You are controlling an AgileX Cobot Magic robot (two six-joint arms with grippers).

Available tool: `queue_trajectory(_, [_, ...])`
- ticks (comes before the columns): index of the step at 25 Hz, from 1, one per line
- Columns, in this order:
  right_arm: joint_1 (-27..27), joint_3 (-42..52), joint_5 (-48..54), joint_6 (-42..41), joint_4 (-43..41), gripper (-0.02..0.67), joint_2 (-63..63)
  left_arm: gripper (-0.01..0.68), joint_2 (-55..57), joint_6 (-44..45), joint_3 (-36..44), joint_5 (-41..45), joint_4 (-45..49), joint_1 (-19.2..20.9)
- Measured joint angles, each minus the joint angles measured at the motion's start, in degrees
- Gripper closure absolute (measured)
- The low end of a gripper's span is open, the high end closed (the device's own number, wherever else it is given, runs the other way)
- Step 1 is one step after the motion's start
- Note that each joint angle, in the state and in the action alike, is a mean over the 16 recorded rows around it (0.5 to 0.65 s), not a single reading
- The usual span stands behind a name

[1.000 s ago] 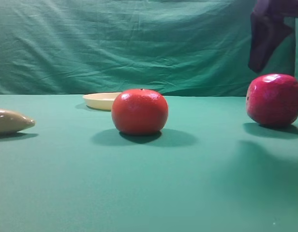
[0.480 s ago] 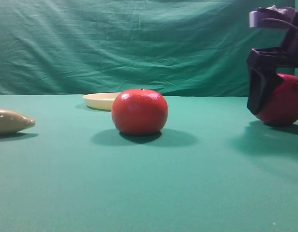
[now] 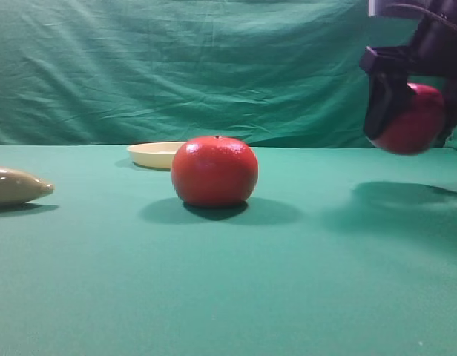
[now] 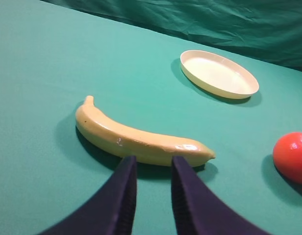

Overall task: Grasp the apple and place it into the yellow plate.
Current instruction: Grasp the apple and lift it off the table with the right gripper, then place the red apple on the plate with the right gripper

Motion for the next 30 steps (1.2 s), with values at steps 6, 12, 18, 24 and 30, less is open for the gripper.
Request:
queue_trajectory(6, [5.6, -12.8, -1.8, -3.8, 1.1, 0.116, 8.5, 0.516, 0.0, 0.0, 0.0, 0.0, 0.0, 0.0])
queue_trajectory(12, [9.8, -22.8, -2.7, -6.5, 1.5, 0.098, 17.6, 0.516, 0.0, 0.0, 0.0, 0.0, 0.0, 0.0])
queue_trajectory(18, [11.3, -27.8, -2.8, -7.0, 1.8, 0.049, 22.5, 0.516, 0.0, 0.0, 0.0, 0.0, 0.0, 0.0])
queue_trajectory(24, [11.5, -29.1, -0.5, -7.1, 0.5, 0.023, 21.5, 0.516, 0.0, 0.0, 0.0, 0.0, 0.0, 0.0])
queue_trajectory(30, [10.9, -29.6, 7.0, -7.0, -2.5, 0.190, 15.1, 0.516, 0.0, 0.0, 0.0, 0.0, 0.0, 0.0])
